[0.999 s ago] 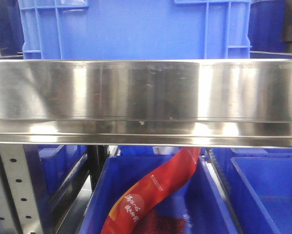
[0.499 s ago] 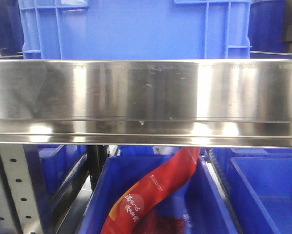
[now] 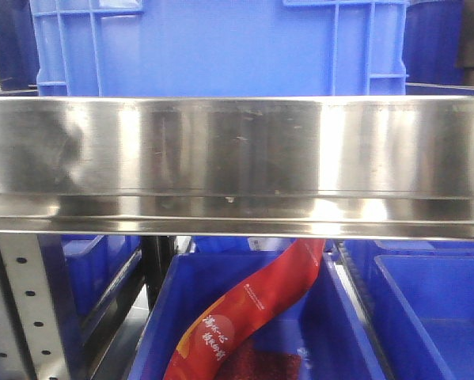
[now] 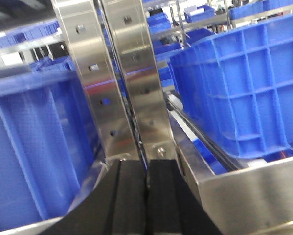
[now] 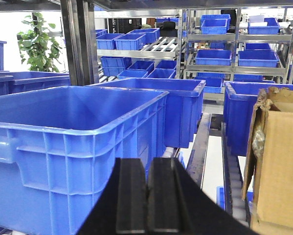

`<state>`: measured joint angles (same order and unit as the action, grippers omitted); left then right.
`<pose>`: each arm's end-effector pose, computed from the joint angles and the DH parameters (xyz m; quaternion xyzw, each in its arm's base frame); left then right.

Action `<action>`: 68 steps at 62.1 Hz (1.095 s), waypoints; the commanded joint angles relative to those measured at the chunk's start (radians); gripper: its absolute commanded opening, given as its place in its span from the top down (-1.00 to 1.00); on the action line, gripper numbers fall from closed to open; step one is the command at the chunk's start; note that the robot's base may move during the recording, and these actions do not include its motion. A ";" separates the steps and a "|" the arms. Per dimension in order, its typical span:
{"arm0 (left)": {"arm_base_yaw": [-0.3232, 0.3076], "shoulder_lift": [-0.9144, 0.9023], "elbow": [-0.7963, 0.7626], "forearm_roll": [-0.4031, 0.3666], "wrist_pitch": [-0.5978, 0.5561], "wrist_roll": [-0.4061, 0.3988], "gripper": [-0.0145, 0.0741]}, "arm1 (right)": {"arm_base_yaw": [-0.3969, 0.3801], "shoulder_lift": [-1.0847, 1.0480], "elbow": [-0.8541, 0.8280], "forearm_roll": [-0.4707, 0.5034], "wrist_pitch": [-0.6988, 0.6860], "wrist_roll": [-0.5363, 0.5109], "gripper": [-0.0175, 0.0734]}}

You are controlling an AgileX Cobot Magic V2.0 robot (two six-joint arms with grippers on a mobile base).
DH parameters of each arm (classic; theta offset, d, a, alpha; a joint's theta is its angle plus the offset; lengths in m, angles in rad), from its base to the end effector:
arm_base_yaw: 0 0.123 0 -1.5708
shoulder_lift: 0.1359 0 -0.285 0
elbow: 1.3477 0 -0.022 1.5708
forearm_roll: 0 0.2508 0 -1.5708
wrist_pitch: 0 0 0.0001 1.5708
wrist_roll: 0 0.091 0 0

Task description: Grab PVC pipe and place in blue bin

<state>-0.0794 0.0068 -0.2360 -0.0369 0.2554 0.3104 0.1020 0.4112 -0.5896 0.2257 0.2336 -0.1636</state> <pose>0.0400 -0.0040 0.2679 0.1240 0.6738 0.0678 0.7252 0.0827 0.0132 0.3616 -0.0345 0.6928 0.0748 0.7164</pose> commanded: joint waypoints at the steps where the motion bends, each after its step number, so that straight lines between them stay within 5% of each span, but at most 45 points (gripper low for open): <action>1: 0.004 -0.007 0.007 -0.015 -0.020 -0.006 0.92 | -0.004 -0.006 0.003 -0.010 -0.014 -0.003 0.97; 34: 0.004 -0.007 0.118 -0.006 -0.149 -0.006 0.92 | -0.004 -0.006 0.003 -0.010 -0.014 -0.003 0.97; 49: 0.004 -0.007 0.126 -0.072 -0.137 -0.008 0.92 | -0.004 -0.006 0.003 -0.010 -0.014 -0.003 0.97; 58: 0.004 -0.007 0.164 -0.072 -0.142 -0.111 0.92 | -0.004 -0.006 0.003 -0.010 -0.014 -0.003 0.97; 68: 0.004 -0.007 0.194 -0.069 -0.148 -0.140 0.92 | -0.004 -0.006 0.003 -0.010 -0.014 -0.003 0.97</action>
<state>-0.0794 0.0046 -0.0525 -0.0996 0.1281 0.1916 0.1020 0.4112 -0.5896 0.2257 0.2336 -0.1636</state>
